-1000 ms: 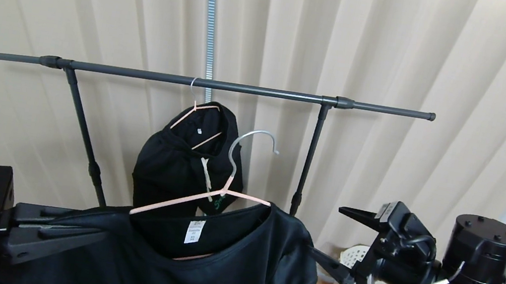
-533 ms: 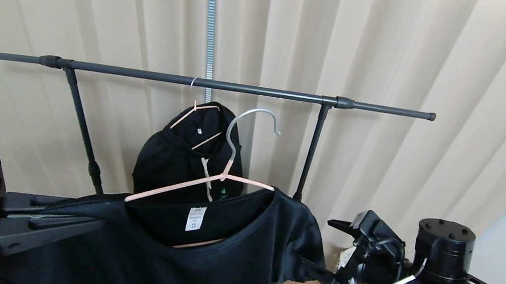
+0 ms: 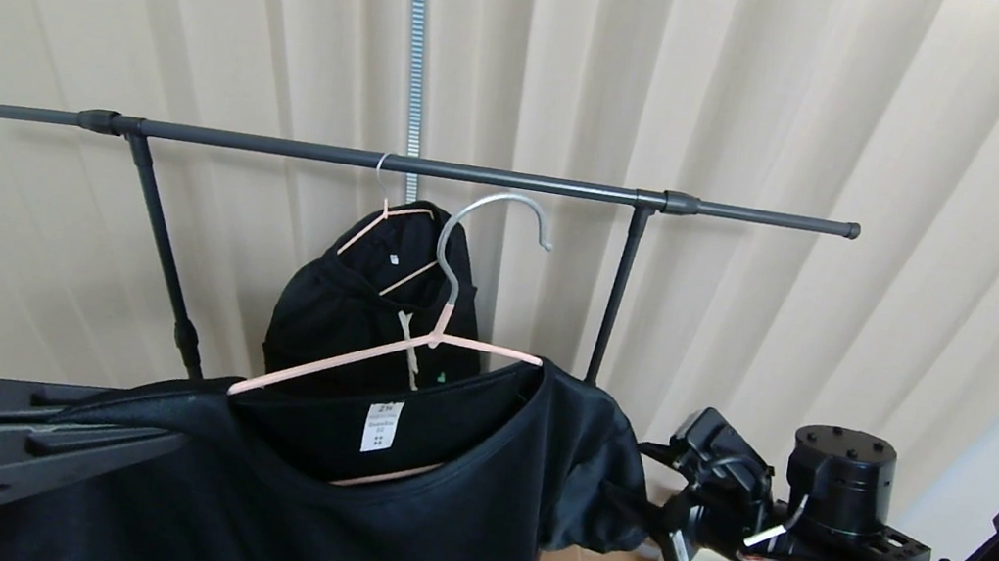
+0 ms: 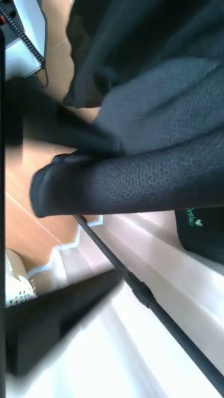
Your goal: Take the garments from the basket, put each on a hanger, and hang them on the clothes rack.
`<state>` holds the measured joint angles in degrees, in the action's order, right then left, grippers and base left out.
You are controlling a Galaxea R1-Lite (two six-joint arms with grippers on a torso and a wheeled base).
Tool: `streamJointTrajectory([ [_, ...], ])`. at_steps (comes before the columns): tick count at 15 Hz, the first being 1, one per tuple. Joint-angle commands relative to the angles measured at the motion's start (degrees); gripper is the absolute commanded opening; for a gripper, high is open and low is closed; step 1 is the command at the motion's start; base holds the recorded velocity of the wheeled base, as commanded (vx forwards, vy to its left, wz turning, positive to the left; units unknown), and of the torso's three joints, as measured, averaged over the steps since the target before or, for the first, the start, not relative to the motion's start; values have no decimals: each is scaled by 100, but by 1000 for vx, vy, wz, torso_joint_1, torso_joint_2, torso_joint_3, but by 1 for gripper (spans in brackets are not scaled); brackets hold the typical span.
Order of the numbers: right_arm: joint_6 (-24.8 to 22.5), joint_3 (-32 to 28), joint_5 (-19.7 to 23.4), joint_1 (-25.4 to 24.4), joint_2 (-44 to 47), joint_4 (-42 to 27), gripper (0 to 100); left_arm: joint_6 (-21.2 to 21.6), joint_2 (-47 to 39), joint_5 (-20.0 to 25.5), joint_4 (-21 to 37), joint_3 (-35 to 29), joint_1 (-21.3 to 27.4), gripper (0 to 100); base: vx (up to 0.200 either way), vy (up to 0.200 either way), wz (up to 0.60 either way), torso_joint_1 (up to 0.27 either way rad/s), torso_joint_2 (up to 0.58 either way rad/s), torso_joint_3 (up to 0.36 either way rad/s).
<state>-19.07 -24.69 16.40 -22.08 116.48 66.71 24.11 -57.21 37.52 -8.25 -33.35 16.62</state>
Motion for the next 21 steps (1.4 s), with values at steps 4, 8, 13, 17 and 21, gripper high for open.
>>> streamJointTrajectory([
  [4,52,-256,-84,432,-178,-26,0,-3,78,-8,8,22,0,0,0,0,0,0,0,0],
  [8,342,-572,-84,863,-284,-79,0,-3,114,-8,8,92,0,0,0,0,0,0,0,0],
  [13,746,-950,-84,1135,-284,-448,0,-12,149,-8,-1,101,-9,0,0,0,0,0,0,0],
  [17,755,-1012,-84,1232,-266,-457,0,-153,140,-17,-1,83,-9,0,0,0,0,0,0,0],
  [21,773,-1100,-84,1250,-275,-580,0,-144,158,1,-1,57,-247,0,0,0,0,0,0,0],
])
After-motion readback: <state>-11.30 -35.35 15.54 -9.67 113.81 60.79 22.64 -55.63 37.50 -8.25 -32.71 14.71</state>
